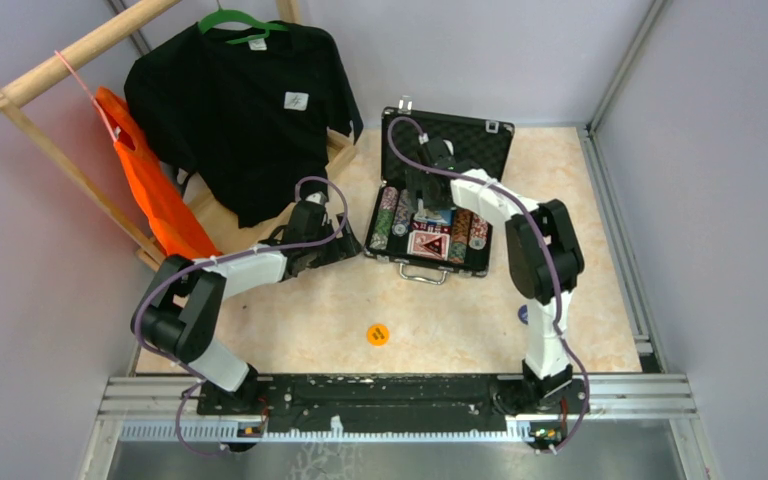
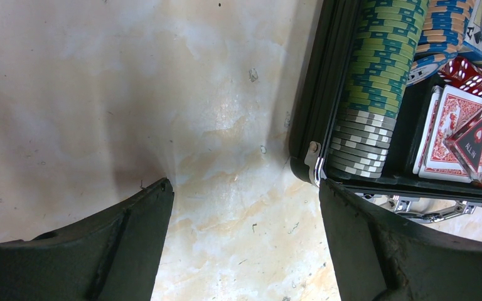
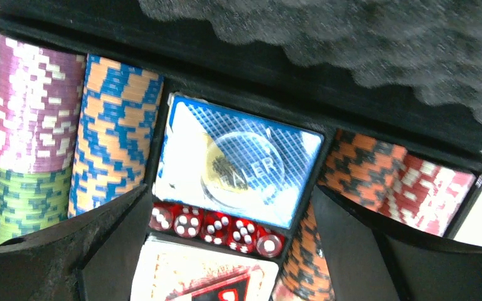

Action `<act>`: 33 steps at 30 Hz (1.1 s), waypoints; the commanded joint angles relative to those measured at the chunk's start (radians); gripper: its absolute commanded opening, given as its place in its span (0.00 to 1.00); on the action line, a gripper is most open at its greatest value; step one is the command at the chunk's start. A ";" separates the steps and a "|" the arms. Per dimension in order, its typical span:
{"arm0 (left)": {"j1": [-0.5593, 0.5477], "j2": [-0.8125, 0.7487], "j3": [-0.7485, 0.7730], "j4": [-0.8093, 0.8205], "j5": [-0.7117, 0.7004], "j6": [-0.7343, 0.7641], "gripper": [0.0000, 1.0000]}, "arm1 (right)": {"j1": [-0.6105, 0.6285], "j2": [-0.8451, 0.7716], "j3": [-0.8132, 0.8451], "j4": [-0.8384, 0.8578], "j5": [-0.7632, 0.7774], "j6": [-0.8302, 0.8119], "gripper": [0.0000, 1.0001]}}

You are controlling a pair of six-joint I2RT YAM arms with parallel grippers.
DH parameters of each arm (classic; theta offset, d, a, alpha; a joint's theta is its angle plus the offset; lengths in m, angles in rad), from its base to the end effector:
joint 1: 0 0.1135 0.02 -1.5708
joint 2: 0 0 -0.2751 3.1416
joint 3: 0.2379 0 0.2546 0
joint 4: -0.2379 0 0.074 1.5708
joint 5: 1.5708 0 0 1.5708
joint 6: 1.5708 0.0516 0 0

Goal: Pack up texas hold em set

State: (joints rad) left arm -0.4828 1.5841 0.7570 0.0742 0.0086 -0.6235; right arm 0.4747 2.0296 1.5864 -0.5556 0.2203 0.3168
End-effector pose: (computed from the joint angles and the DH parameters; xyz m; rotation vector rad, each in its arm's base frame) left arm 0.2894 -0.1522 0.1612 -0.1637 2.3869 -0.5535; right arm 0.4129 0.1995 0.2037 -0.1176 2.5306 0.0286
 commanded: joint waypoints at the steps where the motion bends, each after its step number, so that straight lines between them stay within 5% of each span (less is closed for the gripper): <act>1: -0.004 0.000 0.023 0.001 -0.007 0.016 0.91 | -0.005 -0.198 -0.064 0.059 0.043 0.016 0.97; 8: -0.004 0.000 0.023 -0.002 -0.010 0.005 0.92 | -0.006 -0.534 -0.405 0.090 0.108 0.134 0.92; 20: -0.070 -0.088 0.017 -0.019 -0.105 0.016 0.93 | -0.060 -0.998 -0.821 -0.118 0.162 0.289 0.91; 33: -0.077 -0.076 0.015 0.005 -0.061 0.011 0.94 | -0.232 -1.002 -0.952 -0.147 0.017 0.342 0.77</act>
State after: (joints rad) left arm -0.5556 1.5143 0.7574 0.0612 -0.0666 -0.6205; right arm 0.3168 0.9966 0.6537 -0.7410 0.3126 0.6415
